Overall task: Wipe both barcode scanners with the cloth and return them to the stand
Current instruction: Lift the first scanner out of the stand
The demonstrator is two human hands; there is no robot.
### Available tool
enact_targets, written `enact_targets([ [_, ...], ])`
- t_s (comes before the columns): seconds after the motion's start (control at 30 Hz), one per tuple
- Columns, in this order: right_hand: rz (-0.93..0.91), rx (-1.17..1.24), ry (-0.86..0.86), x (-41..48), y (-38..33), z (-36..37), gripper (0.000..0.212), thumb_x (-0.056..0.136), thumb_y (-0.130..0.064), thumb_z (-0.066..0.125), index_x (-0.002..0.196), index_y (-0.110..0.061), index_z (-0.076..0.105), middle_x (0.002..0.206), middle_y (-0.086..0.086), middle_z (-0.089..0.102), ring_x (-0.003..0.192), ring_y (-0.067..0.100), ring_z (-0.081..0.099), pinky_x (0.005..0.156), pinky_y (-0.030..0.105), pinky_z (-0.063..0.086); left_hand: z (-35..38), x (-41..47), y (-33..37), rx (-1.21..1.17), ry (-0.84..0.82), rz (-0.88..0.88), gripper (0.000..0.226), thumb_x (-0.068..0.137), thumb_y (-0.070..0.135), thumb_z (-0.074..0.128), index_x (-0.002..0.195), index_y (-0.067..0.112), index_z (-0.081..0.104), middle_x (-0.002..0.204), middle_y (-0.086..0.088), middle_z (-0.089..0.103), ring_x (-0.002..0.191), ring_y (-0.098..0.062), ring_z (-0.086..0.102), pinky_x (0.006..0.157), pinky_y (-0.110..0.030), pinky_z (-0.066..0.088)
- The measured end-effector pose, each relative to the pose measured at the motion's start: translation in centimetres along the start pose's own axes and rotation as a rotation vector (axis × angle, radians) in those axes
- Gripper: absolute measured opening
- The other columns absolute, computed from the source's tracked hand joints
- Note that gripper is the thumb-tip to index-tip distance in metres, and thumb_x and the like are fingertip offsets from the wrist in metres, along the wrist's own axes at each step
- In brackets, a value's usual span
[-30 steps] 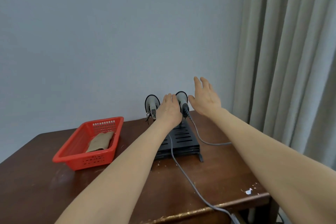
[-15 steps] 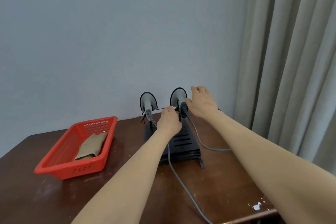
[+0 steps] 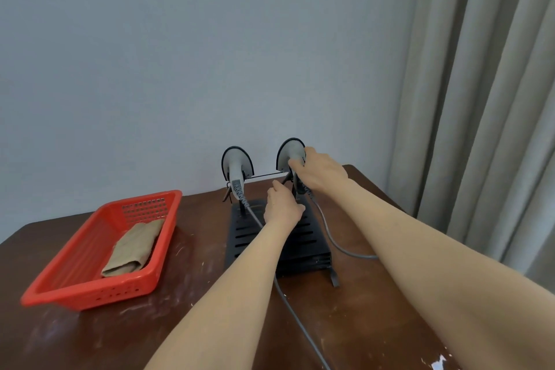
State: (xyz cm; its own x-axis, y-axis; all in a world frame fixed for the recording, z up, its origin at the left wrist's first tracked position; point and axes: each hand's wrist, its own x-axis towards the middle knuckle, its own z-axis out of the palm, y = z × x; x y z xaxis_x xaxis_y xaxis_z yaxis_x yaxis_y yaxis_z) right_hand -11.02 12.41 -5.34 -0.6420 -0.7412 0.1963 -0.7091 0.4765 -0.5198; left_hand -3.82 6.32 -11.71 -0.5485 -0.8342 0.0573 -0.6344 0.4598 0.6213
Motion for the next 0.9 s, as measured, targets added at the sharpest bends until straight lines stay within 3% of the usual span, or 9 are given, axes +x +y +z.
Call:
enact_targets([
  [0.17,0.035,0.067,-0.046,0.7,0.1,0.4,0.053,0.086,-0.047,0.049,0.121,-0.006,0.044,0.108,0.012,0.057,0.094,0.030,0.055,0.068,0.034,0.040,0.2,0.4,0.3,-0.007,0.025,-0.015,0.061,0.087,0.021,0.067,0.132,0.000,0.030,0.136,-0.019,0.045,0.119,-0.034,0.052,0.084,-0.040,0.048],
  [0.3,0.048,0.147,-0.056,1.2,-0.1,0.6,0.025,0.080,-0.033,0.057,0.085,-0.010,0.046,0.078,0.003,0.052,0.070,0.022,0.050,0.052,0.029,0.033,0.1,1.1,0.3,0.000,0.055,-0.036,0.051,0.087,0.022,0.066,0.123,0.001,0.037,0.124,-0.018,0.057,0.110,-0.034,0.059,0.075,-0.039,0.049],
  [0.37,0.058,0.180,-0.061,1.3,-0.1,0.7,0.022,0.077,-0.030,0.057,0.077,-0.013,0.043,0.070,0.001,0.048,0.063,0.019,0.046,0.049,0.028,0.031,0.1,1.4,0.2,0.027,0.079,-0.039,0.049,0.087,0.023,0.066,0.121,0.001,0.039,0.121,-0.017,0.059,0.108,-0.033,0.060,0.071,-0.038,0.048],
  [0.5,0.082,0.231,-0.099,1.7,-0.3,0.8,0.042,0.069,-0.040,0.059,0.100,-0.013,0.050,0.087,0.003,0.058,0.079,0.021,0.057,0.059,0.031,0.041,0.1,1.8,0.0,0.080,0.133,-0.021,0.043,0.087,0.027,0.066,0.116,0.002,0.046,0.113,-0.015,0.064,0.102,-0.032,0.063,0.066,-0.036,0.045],
  [0.67,0.109,0.255,-0.105,2.4,-0.3,1.1,0.043,0.066,-0.041,0.056,0.101,-0.016,0.051,0.090,0.002,0.060,0.085,0.021,0.060,0.078,0.042,0.055,0.3,2.0,-0.4,0.220,0.160,0.007,0.043,0.087,0.034,0.065,0.111,0.003,0.048,0.107,-0.012,0.066,0.098,-0.030,0.064,0.061,-0.032,0.043],
  [0.9,0.095,0.252,-0.066,2.5,-0.6,1.5,0.039,0.070,-0.037,0.054,0.104,-0.018,0.051,0.092,0.001,0.061,0.085,0.021,0.059,0.067,0.034,0.047,0.4,2.2,-0.5,0.234,0.157,0.055,0.032,0.090,0.030,0.062,0.106,0.002,0.053,0.098,-0.010,0.063,0.095,-0.029,0.063,0.062,-0.032,0.041],
])
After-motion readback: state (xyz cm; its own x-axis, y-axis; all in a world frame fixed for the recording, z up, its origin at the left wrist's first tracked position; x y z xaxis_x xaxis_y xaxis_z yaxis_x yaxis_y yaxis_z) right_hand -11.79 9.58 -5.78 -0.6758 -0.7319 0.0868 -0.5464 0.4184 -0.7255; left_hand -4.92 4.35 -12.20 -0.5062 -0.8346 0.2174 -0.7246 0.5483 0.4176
